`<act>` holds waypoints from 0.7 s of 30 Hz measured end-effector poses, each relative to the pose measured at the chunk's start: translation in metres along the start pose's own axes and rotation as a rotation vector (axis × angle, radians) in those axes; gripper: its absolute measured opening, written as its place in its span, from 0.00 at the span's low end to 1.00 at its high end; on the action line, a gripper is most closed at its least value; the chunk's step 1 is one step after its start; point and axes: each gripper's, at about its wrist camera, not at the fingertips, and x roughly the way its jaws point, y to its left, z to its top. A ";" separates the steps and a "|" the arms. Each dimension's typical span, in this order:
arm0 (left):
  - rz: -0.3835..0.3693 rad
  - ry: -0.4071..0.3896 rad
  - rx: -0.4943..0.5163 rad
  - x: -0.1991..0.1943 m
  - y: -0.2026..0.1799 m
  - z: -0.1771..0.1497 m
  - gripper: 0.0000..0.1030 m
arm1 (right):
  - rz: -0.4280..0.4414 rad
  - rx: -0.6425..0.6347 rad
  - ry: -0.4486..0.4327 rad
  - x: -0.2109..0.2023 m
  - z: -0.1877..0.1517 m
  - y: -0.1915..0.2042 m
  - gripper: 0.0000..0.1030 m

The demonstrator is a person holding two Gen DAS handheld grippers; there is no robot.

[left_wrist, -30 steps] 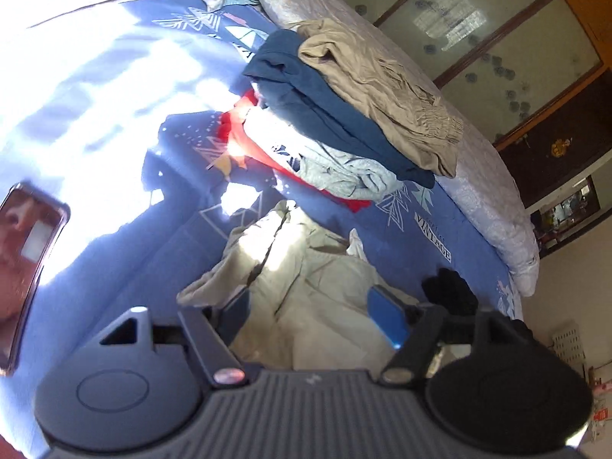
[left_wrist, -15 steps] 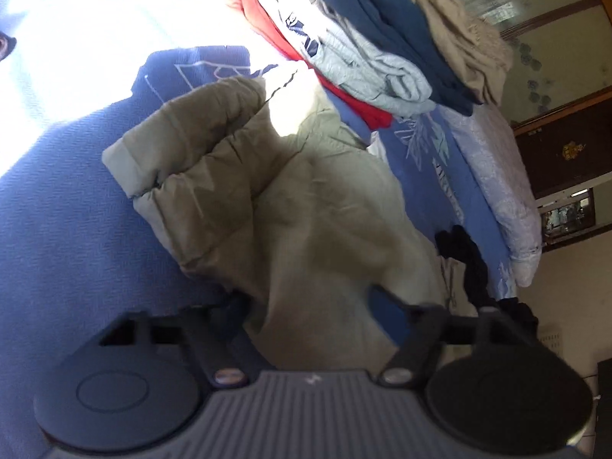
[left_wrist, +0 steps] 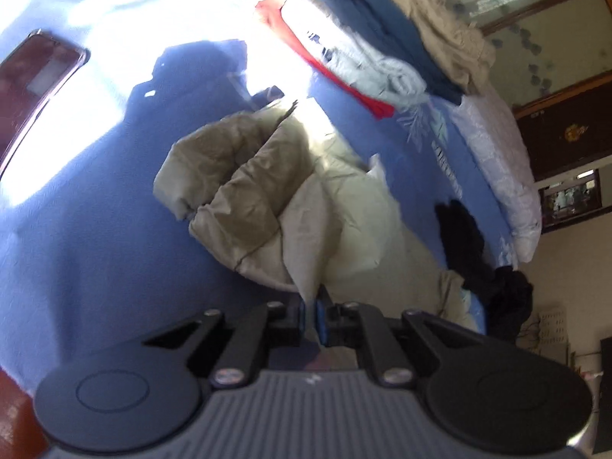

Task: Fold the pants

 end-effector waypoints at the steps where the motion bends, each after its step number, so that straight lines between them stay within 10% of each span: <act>1: 0.024 0.032 -0.016 0.010 0.010 -0.006 0.10 | -0.065 0.025 0.016 0.003 -0.005 -0.017 0.05; 5: 0.071 0.068 -0.056 0.016 0.029 -0.015 0.23 | -0.211 -0.054 0.051 0.011 -0.031 -0.044 0.05; 8: 0.029 -0.017 0.011 -0.025 0.019 -0.012 0.22 | -0.257 -0.073 -0.019 -0.021 -0.035 -0.026 0.47; 11: 0.008 -0.135 0.117 -0.063 0.005 0.002 0.27 | -0.293 -0.192 -0.160 -0.062 -0.048 0.001 0.49; 16: 0.127 -0.238 0.253 -0.042 -0.021 0.058 0.65 | -0.061 -0.326 -0.047 -0.061 -0.083 0.053 0.49; 20: 0.068 -0.130 0.331 0.014 -0.038 0.083 0.61 | 0.147 -0.443 0.187 -0.016 -0.148 0.114 0.49; 21: 0.069 -0.090 0.359 0.030 -0.043 0.085 0.46 | 0.190 -0.492 0.235 -0.005 -0.168 0.130 0.49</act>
